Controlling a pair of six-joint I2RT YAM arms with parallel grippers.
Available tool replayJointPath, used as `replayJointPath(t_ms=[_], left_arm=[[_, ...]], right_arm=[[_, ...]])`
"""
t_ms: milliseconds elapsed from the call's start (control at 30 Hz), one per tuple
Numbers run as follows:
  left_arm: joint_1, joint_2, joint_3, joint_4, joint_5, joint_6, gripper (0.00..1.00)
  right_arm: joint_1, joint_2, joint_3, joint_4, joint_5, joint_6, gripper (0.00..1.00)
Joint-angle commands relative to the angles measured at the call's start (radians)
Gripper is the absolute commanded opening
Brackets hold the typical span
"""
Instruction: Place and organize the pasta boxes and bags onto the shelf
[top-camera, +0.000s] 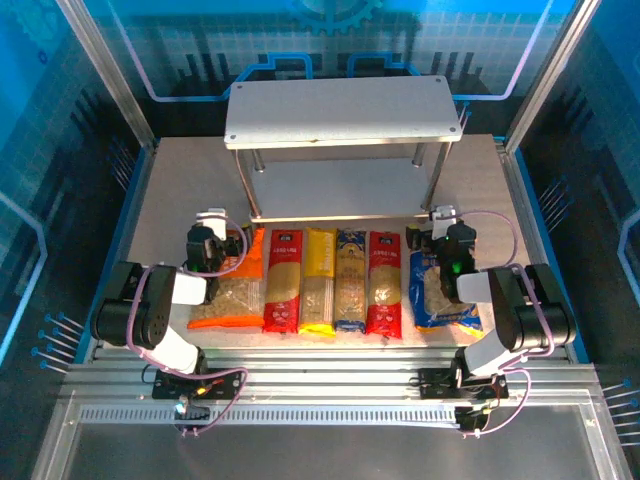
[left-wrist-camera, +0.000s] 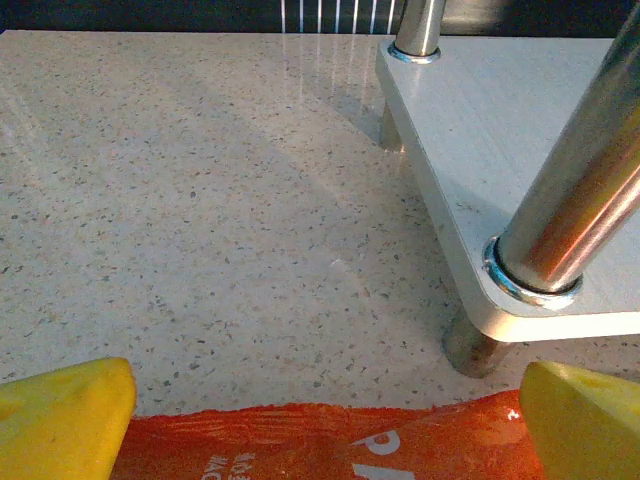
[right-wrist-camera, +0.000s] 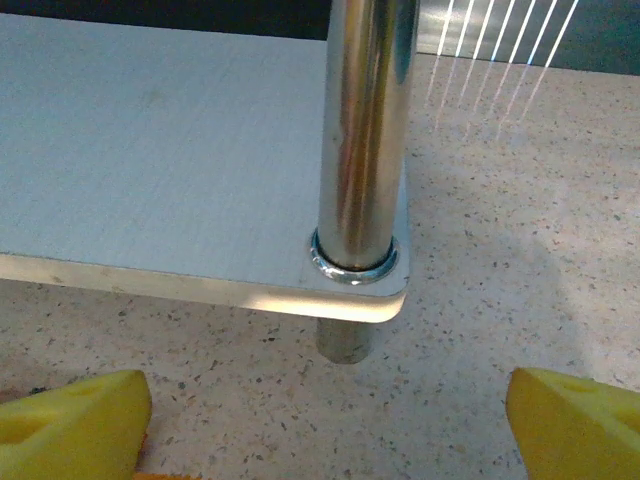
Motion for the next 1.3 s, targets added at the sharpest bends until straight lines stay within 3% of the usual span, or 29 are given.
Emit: replayJointPath(t_ms=[0,167,300,467,533,633,700,767,867,1000,1100,1267], left_arm=[[0.009,-0.016,0.017,0.004,0.017,-0.014,0.99],[0.009,-0.016,0.017,0.004,0.018,-0.015,0.99],[0.017,-0.015,0.022,-0.004,0.036,-0.017,0.99],[0.026,-0.018,0.024,-0.010,0.070,-0.018,0.99],[0.026,-0.049,0.051,-0.082,0.107,-0.005,0.99],[0.022,-0.190,0.167,-0.391,0.135,0.006,0.84],[0.005,-0.324,0.226,-0.513,0.157,-0.062,0.81],[-0.063,-0.437,0.277,-0.611,0.113,-0.128,0.82],[-0.234,-0.537,0.353,-0.781,-0.014,-0.166,0.81],[-0.426,-0.560,0.385,-0.956,-0.150,-0.212,0.82],[-0.479,-0.545,0.367,-1.041,-0.158,-0.284,0.93],[-0.496,-0.552,0.287,-1.037,-0.116,-0.375,0.94]], right_arm=[[-0.014,-0.022,0.034,-0.035,-0.014,0.011,0.89],[-0.003,-0.188,0.153,-0.371,0.107,0.053,0.88],[0.020,-0.348,0.250,-0.673,0.104,0.171,0.86],[0.108,-0.441,0.357,-0.977,0.098,0.270,0.87],[0.155,-0.464,0.392,-1.080,0.098,0.289,0.87],[0.221,-0.498,0.436,-1.226,0.102,0.310,0.86],[0.250,-0.510,0.464,-1.313,0.101,0.334,0.86],[0.267,-0.517,0.486,-1.384,0.096,0.365,0.86],[0.292,-0.526,0.513,-1.471,0.077,0.416,0.86],[0.359,-0.504,0.515,-1.538,0.076,0.475,0.87],[0.414,-0.452,0.509,-1.564,0.096,0.513,0.92],[0.451,-0.350,0.500,-1.563,0.106,0.541,0.93]])
